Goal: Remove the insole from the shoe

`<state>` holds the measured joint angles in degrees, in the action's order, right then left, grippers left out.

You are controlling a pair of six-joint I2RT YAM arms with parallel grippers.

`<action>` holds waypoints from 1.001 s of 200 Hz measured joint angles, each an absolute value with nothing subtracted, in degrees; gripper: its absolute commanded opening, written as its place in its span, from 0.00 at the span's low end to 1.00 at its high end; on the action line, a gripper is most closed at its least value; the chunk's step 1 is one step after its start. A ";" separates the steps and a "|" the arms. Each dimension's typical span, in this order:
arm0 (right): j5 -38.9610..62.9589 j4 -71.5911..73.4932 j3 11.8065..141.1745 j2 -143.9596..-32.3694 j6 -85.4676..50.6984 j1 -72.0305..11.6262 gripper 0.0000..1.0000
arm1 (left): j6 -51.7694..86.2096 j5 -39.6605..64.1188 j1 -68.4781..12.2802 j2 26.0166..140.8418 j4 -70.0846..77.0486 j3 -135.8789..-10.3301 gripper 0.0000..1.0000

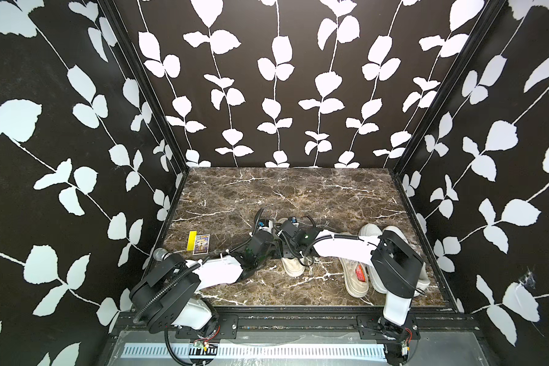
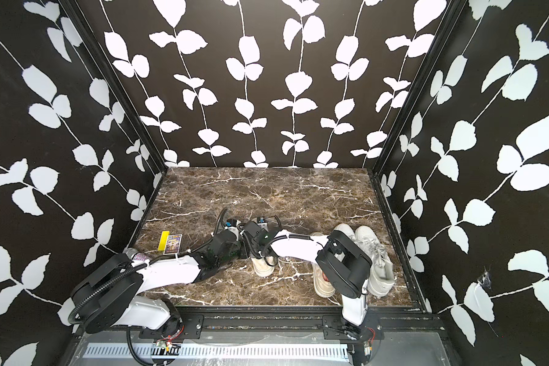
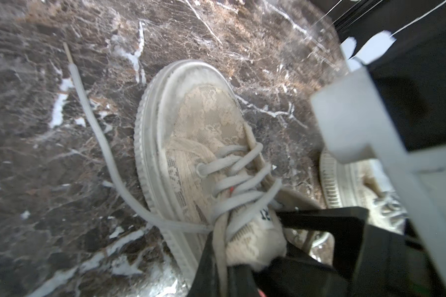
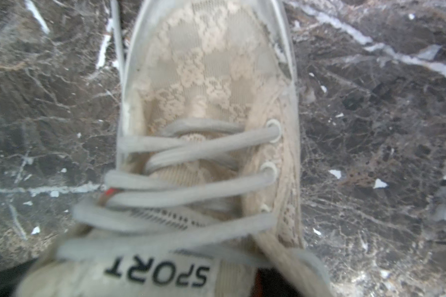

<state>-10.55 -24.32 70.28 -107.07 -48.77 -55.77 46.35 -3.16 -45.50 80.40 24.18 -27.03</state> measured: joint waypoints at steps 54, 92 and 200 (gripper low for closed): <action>-8.36 -22.85 70.67 -108.20 -48.84 -55.51 0.29 | 48.01 -2.13 -45.04 80.44 25.67 -26.48 0.00; -5.48 -21.78 71.02 -108.60 -48.90 -54.89 0.19 | 48.01 -2.28 -44.97 80.47 25.65 -26.48 0.00; -2.24 -5.91 61.91 -103.96 -48.86 -54.57 0.00 | 47.51 -4.99 -44.34 80.53 22.52 -27.49 0.00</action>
